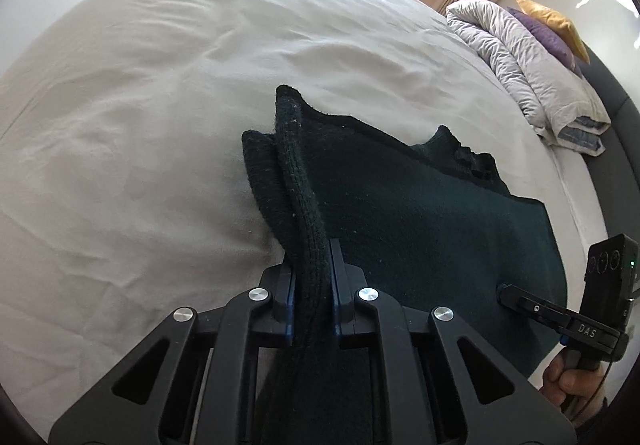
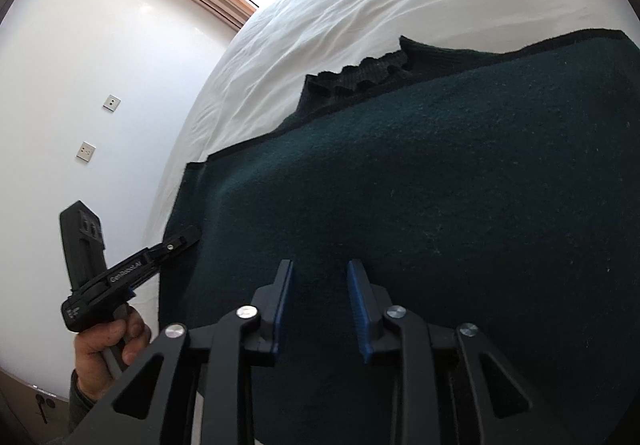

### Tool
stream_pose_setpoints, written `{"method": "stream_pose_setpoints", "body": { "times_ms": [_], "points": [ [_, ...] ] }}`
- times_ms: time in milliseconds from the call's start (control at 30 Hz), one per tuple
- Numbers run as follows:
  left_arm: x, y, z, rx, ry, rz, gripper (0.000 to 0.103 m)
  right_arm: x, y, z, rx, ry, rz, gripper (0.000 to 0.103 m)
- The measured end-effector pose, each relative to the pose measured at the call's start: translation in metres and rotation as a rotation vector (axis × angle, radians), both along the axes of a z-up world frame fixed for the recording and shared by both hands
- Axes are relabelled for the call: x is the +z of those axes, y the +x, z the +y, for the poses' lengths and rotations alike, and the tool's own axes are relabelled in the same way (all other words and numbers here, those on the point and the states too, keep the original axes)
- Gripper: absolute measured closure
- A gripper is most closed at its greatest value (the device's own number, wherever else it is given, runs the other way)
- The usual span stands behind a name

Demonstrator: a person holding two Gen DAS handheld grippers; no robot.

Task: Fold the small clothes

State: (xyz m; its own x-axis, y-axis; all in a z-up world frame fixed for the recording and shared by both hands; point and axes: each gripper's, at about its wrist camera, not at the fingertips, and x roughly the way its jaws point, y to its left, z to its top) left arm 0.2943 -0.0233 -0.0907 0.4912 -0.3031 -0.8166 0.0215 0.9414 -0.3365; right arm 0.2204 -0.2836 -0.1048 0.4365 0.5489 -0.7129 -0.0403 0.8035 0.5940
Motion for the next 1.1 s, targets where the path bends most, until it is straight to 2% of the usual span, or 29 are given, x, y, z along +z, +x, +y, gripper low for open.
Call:
{"method": "stream_pose_setpoints", "body": {
  "times_ms": [100, 200, 367, 500, 633, 800, 867, 933, 1000, 1100],
  "points": [
    [0.006, -0.004, -0.004, -0.006, 0.030, -0.016, 0.092, -0.008, 0.001, -0.005, -0.016, -0.016, 0.012, 0.103],
    [0.009, -0.009, -0.002, -0.015, 0.053, -0.030, 0.092, -0.016, 0.003, -0.012, -0.022, 0.018, 0.027, 0.103],
    [0.012, -0.014, -0.004, -0.024, 0.083, -0.046, 0.092, -0.019, 0.004, -0.011, -0.013, 0.000, 0.012, 0.103],
    [0.015, -0.016, -0.007, -0.032, 0.099, -0.057, 0.092, -0.027, 0.004, -0.015, -0.014, 0.029, 0.000, 0.103],
    [0.020, -0.017, -0.010, -0.041, 0.097, -0.062, 0.093, -0.030, 0.003, -0.014, -0.012, 0.013, -0.017, 0.103],
    [0.030, -0.018, -0.021, -0.067, 0.071, -0.053, 0.093, -0.031, 0.003, -0.018, -0.019, 0.060, -0.026, 0.103],
    [0.037, -0.019, -0.028, -0.075, 0.054, -0.048, 0.093, -0.029, -0.001, -0.025, -0.020, 0.132, -0.036, 0.096],
    [0.045, -0.020, -0.037, -0.089, 0.050, -0.053, 0.094, -0.027, -0.007, -0.035, -0.030, 0.207, -0.057, 0.076],
    [0.052, -0.021, -0.050, -0.107, 0.040, -0.048, 0.094, -0.021, -0.013, -0.044, -0.045, 0.223, -0.093, 0.067],
    [0.063, -0.024, -0.072, -0.139, 0.019, -0.037, 0.094, -0.021, -0.016, -0.061, -0.060, 0.259, -0.094, 0.067]
  ]
}}
